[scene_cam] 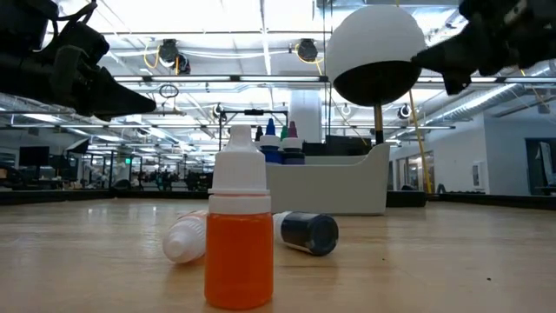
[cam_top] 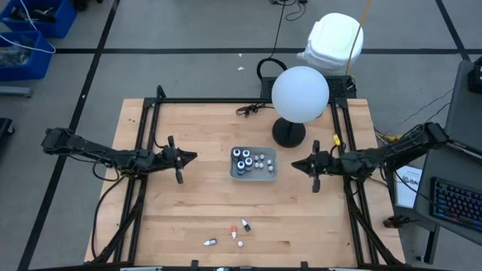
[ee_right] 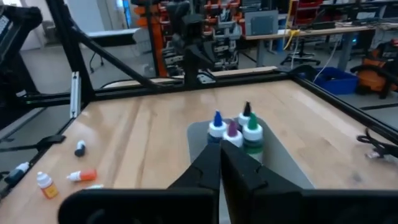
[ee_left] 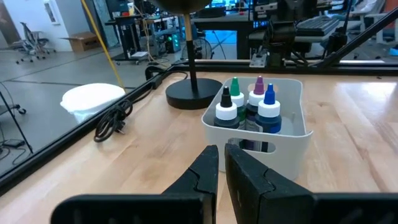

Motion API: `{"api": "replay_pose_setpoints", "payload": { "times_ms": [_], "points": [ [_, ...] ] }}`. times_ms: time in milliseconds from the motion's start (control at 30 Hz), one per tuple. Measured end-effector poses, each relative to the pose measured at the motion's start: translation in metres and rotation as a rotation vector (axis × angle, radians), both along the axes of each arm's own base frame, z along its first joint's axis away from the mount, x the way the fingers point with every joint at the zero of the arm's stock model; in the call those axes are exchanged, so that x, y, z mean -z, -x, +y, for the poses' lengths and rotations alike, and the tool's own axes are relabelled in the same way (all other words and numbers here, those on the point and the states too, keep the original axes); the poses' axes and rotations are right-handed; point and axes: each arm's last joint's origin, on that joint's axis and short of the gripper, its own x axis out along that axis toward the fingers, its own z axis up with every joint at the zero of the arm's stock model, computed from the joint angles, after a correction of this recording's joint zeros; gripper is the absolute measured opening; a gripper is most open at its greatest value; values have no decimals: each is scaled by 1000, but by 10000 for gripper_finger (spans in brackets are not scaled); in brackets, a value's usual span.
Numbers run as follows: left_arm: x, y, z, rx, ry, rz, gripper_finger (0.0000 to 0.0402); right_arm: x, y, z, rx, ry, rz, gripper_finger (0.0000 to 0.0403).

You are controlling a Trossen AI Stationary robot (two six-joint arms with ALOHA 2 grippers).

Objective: Pick & Place food coloring
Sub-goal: Put the bottom small orange food coloring bottle into the gray bin

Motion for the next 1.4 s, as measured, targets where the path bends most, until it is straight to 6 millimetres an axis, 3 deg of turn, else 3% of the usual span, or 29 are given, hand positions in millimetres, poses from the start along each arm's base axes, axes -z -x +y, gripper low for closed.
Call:
{"api": "replay_pose_setpoints", "payload": {
  "times_ms": [367, 500, 633, 767, 867, 967, 1100, 1233, 1400],
  "points": [
    [0, 0, 1, -31, 19, -10, 37, 34, 17, -10, 29, -14, -75, 1],
    [-3, -1, -1, 21, 113, -21, 37, 29, 18, -11, 34, -17, -157, 1],
    [-17, -8, -7, 52, 112, 59, 37, 32, 17, -11, 40, 8, -128, 1],
    [-44, -24, -21, 77, 98, 134, 22, 30, 17, -11, 36, 34, -148, 1],
    [-71, -49, -45, 144, 128, 153, 5, 31, 17, -11, 39, 44, -138, 1],
    [-85, -81, -82, 213, 70, 241, 7, 32, 17, -11, 39, 50, -125, 1],
    [-88, -128, -136, 327, 31, 417, 4, 32, 17, -11, 39, 49, -129, 2],
    [-79, -170, -193, 462, 13, 563, 20, 31, 17, -11, 39, 58, -132, 1],
    [-67, -201, -246, 565, -66, 716, 61, 31, 17, -11, 38, 71, -130, 2]
  ]
}}
